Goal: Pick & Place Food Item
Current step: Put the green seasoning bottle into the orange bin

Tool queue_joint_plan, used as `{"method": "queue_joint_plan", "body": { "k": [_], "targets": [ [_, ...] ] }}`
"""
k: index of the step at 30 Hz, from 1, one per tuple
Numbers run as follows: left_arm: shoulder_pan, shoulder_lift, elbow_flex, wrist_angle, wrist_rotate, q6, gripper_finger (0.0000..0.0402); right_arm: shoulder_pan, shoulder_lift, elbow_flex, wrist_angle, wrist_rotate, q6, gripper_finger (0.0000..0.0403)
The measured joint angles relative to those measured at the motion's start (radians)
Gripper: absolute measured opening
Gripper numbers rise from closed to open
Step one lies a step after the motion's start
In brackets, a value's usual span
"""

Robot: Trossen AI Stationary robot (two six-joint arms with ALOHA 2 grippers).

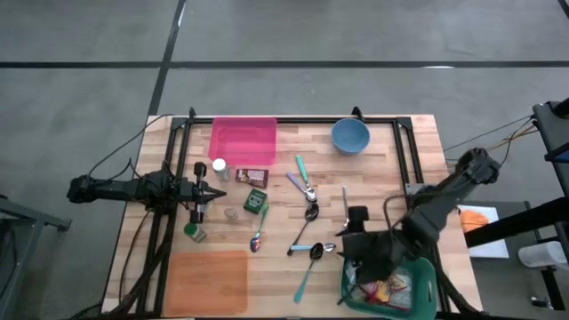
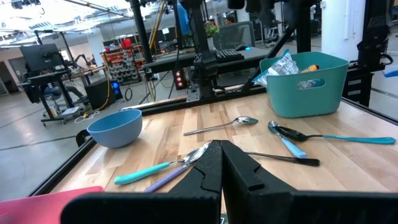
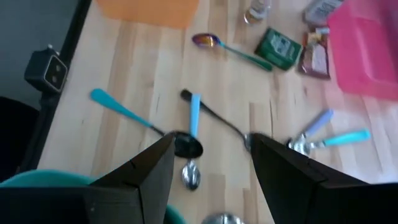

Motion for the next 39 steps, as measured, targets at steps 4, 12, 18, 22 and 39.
{"method": "queue_joint_plan", "body": {
  "k": [4, 12, 18, 22, 39],
  "targets": [
    [0.000, 0.000, 0.000, 0.000, 0.000, 0.000, 0.0000, -0.070, -0.060, -0.104, 0.140, -0.075, -0.078, 0.0211],
    [0.000, 0.000, 0.000, 0.000, 0.000, 0.000, 0.0000, -0.218, -0.203, -0.325, 0.284, -0.119, 0.000, 0.0211],
    [0.000, 0.000, 0.000, 0.000, 0.000, 0.000, 0.0000, -0.282, -0.269, -0.458, 0.378, -0.119, 0.041, 0.0211],
    [0.000, 0.000, 0.000, 0.000, 0.000, 0.000, 0.0000, -0.338, -0.293, -0.488, 0.371, -0.110, 0.165, 0.0211],
    [0.000, 0.000, 0.000, 0.000, 0.000, 0.000, 0.0000, -0.607, -0.294, -0.499, 0.344, -0.172, -0.012, 0.0211]
  ]
}}
